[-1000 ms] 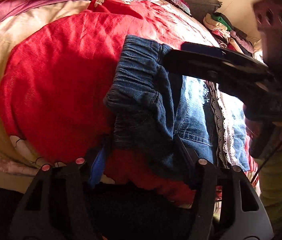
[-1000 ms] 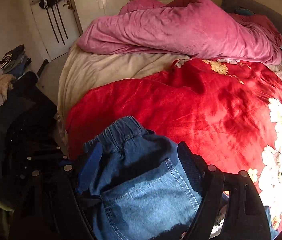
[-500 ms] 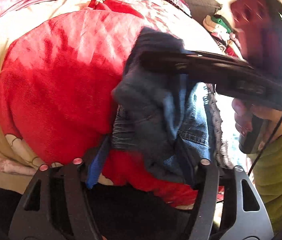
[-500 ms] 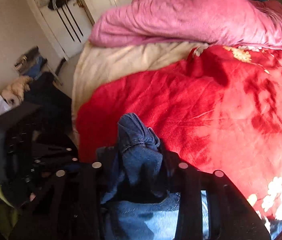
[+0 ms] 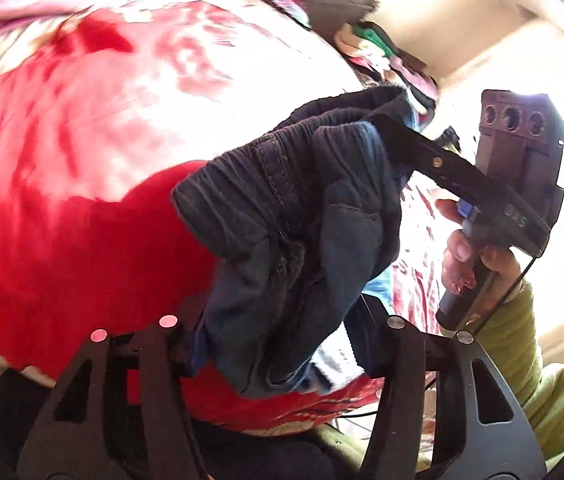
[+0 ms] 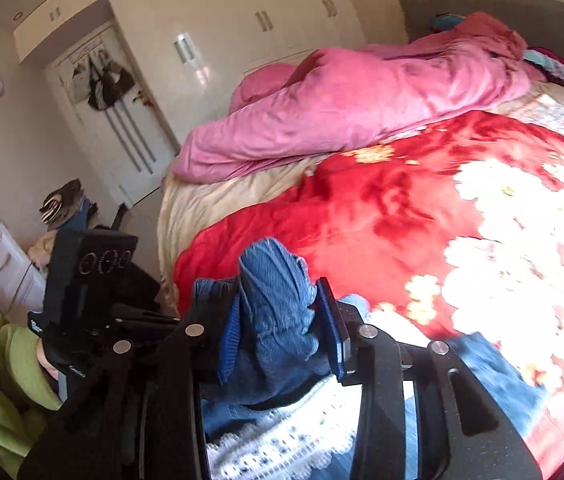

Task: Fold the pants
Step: 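Fold the waistband end over onto the lace hem with the left gripper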

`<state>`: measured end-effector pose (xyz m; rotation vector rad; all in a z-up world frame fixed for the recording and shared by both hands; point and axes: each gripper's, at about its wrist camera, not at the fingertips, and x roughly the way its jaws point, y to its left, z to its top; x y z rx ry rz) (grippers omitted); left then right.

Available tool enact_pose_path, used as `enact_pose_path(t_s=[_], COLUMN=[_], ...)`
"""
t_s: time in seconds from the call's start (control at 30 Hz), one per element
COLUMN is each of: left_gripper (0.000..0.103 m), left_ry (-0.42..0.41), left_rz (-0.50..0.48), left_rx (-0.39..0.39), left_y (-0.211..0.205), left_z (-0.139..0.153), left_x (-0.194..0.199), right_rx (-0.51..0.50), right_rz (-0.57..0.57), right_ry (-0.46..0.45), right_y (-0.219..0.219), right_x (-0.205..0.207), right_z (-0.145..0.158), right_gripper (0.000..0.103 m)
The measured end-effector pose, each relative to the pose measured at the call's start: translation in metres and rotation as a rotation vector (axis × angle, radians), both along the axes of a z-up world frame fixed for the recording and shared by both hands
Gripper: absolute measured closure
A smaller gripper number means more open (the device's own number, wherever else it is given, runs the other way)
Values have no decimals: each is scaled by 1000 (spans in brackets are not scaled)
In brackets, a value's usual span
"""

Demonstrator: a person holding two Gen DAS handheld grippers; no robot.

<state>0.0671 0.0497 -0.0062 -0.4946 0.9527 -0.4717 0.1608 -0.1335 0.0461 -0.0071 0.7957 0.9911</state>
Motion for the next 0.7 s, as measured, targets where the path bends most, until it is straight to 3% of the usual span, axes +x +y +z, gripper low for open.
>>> enact_pose_path(t_s=[0.03,0.17,0.23,0.37,0.5,0.63,0.7], left_gripper=[57,57,50,46,40,39,39], left_ry=[-8,-43,-53,-41,-24,-22,-25], left_rz=[-13,-101,-174,-310,-327,-325,-324], left_rx=[7,21,37,102,177,170,161], left_y=[-7,-42,-58,-95,-112,-111,-110], left_z=[3,10,11,2,-12,-13,-13], left_x=[1,-3,-7,-18,-18,-14,-14], right_rx=[10,78,82,12,-40,-234,-247], right_rz=[-24,-159,-229,-297,-293,-355,-387], right_ry=[-5,-17,-13,-3,24,33,63], right_y=[-11,-59,-79,-94,-87,-80,-87], right_x=[-2,-13,-20,-33,-34,-26,-22], right_z=[2,2,-2,-16,-31,-62,-77], right_gripper=[65,45,43,43,41,41,41])
